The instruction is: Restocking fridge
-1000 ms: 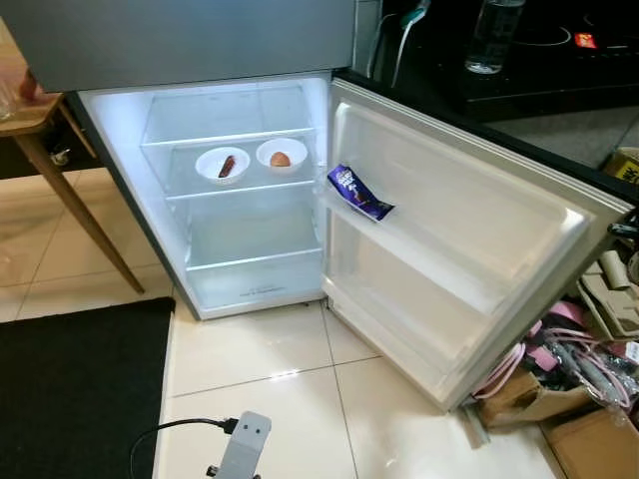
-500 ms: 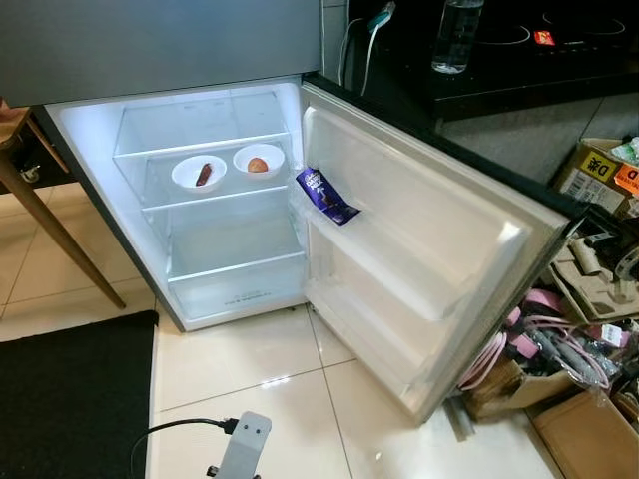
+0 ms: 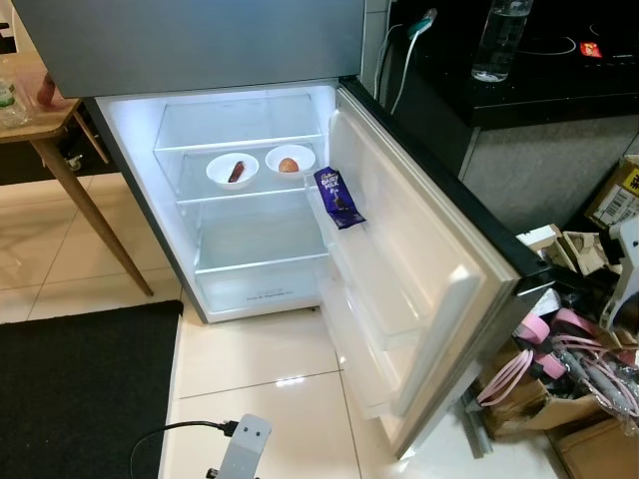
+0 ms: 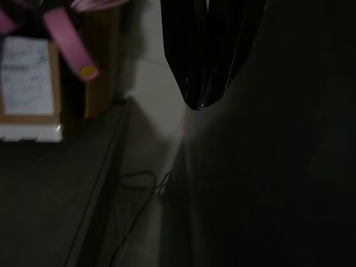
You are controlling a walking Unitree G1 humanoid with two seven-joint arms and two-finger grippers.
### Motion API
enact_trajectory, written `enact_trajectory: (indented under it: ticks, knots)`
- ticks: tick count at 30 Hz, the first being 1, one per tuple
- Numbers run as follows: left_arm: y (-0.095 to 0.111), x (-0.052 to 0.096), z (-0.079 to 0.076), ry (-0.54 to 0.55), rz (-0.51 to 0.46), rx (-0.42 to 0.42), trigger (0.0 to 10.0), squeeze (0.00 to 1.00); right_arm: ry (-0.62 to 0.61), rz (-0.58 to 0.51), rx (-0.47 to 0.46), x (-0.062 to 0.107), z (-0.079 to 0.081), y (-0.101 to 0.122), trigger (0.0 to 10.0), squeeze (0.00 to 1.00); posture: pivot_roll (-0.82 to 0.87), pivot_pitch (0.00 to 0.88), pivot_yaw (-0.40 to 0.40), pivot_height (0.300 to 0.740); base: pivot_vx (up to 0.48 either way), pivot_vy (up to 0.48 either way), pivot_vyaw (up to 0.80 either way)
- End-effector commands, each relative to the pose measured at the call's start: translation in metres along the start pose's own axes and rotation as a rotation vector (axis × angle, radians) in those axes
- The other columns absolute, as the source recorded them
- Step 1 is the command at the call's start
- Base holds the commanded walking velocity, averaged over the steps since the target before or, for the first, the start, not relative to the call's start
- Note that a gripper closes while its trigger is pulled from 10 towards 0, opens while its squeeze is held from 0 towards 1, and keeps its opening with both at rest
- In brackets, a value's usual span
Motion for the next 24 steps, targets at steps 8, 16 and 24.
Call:
enact_trajectory:
  ticks: [8,16,24]
  knots:
    - [-0.004,0.001,0.007,0.013,0.011,-0.015,10.0,0.00,0.341,0.083,-0.088,-0.016,0.075,-0.046,10.0,0.00,-0.09,0.000,0.009,0.740,0.000,0.000,0.00]
    - [0.000,0.001,0.007,0.012,0.004,-0.020,10.0,0.00,0.135,0.454,0.090,-0.011,0.071,-0.102,10.0,0.00,-0.09,0.000,0.010,0.740,0.000,0.000,0.00]
    - [0.000,0.001,0.008,0.014,0.004,-0.023,10.0,0.00,-0.173,0.470,0.153,-0.010,0.039,-0.098,10.0,0.00,-0.09,0.000,0.005,0.740,0.000,0.000,0.00]
Point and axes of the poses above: a point about 5 cm out from each wrist's last joint towards the gripper, its own x axis pointing back from the gripper into the wrist, its own y axis along the axis of the wrist's last joint, z = x × y, the point moved 4 cm from there along -x, pointing out of the wrist towards the gripper, and after that the axes turned 10 degrees about x, right-handed, at the moved point
